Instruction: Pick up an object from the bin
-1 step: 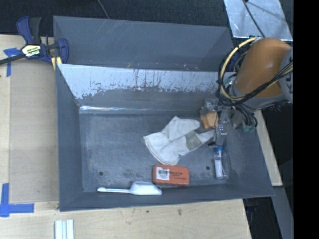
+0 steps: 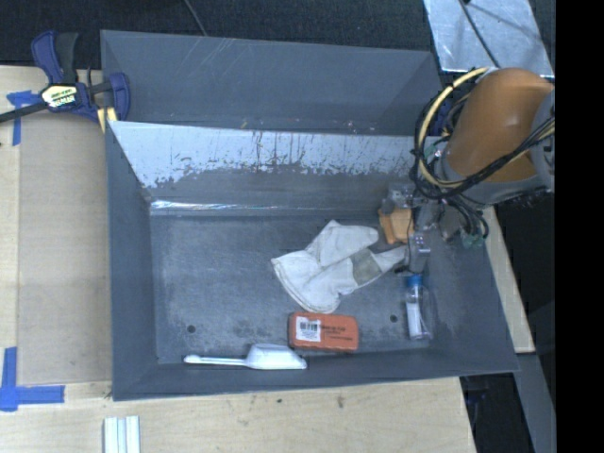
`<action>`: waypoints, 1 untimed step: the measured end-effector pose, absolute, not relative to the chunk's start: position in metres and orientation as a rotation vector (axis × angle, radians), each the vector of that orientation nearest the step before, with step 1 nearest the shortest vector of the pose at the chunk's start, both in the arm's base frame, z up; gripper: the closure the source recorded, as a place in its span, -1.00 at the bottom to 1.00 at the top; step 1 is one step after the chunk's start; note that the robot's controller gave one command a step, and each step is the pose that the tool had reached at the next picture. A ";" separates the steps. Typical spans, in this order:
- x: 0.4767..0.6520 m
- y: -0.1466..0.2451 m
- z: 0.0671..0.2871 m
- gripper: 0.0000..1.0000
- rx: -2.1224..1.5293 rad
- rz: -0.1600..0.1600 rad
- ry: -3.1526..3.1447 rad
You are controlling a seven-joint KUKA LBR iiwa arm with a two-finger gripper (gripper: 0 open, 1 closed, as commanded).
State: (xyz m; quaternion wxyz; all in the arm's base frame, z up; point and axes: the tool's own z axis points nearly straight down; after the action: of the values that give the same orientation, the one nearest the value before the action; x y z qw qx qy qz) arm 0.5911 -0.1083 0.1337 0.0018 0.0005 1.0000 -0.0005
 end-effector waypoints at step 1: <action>0.600 -0.092 0.111 -1.00 -0.089 -0.004 3.134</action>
Offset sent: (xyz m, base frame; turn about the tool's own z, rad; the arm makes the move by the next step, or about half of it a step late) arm 0.0146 0.0610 -0.0523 -0.0070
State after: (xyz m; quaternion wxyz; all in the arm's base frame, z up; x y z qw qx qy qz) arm 0.6003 -0.0916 0.1107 0.0033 -0.0283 0.9996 -0.0014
